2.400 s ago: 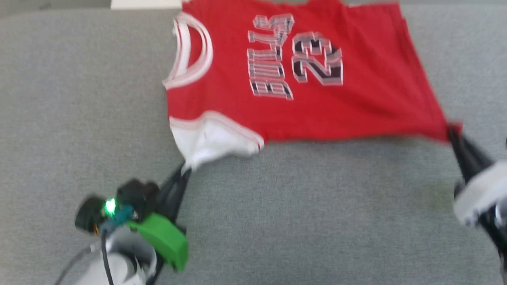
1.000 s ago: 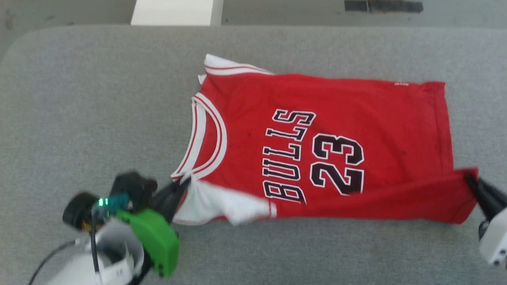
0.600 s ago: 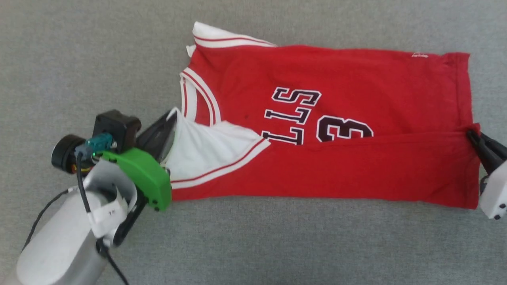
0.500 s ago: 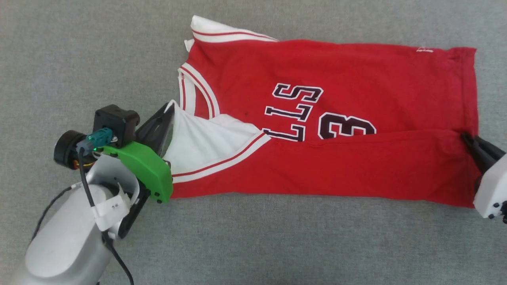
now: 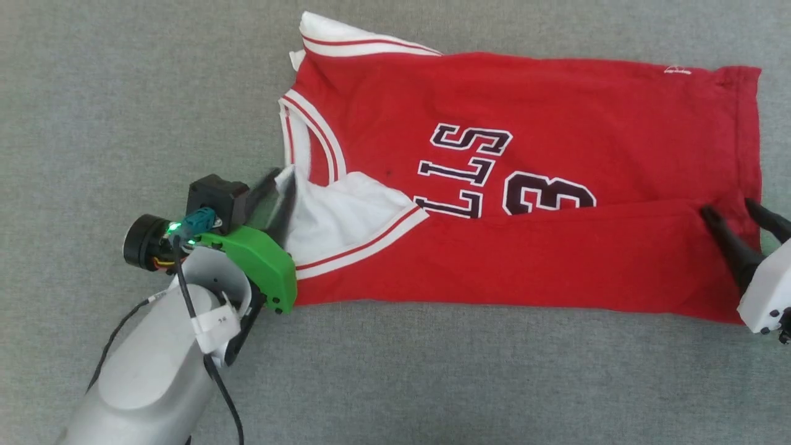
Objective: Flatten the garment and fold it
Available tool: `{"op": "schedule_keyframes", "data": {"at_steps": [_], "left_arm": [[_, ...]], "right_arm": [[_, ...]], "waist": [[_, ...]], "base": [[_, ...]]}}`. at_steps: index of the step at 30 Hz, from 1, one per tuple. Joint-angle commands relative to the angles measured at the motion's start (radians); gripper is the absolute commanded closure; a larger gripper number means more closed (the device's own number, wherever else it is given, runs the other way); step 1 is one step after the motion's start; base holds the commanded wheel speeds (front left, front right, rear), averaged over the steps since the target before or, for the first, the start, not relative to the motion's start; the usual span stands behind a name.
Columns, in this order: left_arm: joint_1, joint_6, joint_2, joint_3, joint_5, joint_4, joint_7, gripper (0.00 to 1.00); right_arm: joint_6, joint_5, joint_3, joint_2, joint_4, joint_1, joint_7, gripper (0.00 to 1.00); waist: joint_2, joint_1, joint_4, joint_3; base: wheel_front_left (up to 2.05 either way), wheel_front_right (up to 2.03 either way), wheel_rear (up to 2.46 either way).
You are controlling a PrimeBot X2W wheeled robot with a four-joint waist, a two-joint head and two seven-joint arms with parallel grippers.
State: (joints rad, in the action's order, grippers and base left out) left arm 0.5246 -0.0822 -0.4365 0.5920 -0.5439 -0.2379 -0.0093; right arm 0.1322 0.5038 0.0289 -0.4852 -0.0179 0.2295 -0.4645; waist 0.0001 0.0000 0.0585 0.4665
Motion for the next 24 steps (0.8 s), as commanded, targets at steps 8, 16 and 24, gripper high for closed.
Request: {"op": "schedule_keyframes", "data": {"at_steps": [8, 16, 24], "left_arm": [[-0.108, -0.086, -0.006, -0.091, -0.034, 0.073, -0.158, 0.00], [-0.444, -0.245, 0.000, -0.194, 0.005, 0.343, -0.250, 0.00], [-0.615, -0.280, 0.069, -0.234, 0.059, 0.382, -0.252, 0.00]], "right_arm": [[-0.002, -0.039, 0.090, 0.076, 0.055, -0.067, 0.106, 0.00], [-0.002, -0.273, 0.270, 0.305, 0.188, -0.250, 0.318, 0.00], [-0.002, -0.355, 0.301, 0.430, 0.166, -0.378, 0.428, 0.00]], "waist": [[-0.0001, 0.0000, -0.002, -0.158], [-0.0001, 0.0000, -0.011, -0.265], [-0.0001, 0.0000, -0.014, -0.304]], "base": [[0.00, 0.00, 0.00], [0.00, 0.00, 0.00], [0.00, 0.00, 0.00]]}}
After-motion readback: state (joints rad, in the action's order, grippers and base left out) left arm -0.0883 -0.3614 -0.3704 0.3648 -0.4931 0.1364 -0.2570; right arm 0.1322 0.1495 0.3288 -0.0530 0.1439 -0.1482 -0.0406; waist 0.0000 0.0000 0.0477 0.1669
